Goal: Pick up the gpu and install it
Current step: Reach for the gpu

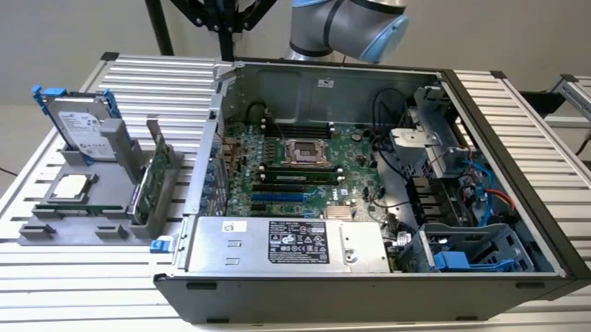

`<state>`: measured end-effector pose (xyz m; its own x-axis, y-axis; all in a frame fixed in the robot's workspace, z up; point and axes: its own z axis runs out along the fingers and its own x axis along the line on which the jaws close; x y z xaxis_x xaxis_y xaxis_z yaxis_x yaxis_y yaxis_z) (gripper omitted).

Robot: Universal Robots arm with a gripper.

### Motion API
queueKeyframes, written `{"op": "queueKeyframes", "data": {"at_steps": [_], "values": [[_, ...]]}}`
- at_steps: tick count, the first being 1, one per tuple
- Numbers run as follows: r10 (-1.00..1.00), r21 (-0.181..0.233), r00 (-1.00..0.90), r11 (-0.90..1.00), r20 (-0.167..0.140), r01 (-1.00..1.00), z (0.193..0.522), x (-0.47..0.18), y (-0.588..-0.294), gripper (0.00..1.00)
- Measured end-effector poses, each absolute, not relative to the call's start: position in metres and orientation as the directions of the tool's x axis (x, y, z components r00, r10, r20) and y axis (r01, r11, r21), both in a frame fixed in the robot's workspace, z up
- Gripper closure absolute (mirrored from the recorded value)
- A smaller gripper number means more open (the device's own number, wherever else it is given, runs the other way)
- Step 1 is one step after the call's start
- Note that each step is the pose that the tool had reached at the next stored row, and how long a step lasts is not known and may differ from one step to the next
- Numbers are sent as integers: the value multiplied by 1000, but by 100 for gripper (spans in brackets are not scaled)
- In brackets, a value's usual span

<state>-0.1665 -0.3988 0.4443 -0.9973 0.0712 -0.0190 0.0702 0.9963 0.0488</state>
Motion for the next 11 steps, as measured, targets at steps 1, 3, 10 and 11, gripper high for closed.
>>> {"op": "queueKeyframes", "data": {"at_steps": [1, 3, 10, 11], "values": [[71, 49, -997, 996, -19, 70, 444, -167, -399, 100], [71, 49, -997, 996, -19, 70, 444, -169, -399, 100], [71, 49, -997, 996, -19, 70, 444, -173, -399, 100], [71, 49, -997, 996, -19, 70, 444, -174, -399, 100]]}}
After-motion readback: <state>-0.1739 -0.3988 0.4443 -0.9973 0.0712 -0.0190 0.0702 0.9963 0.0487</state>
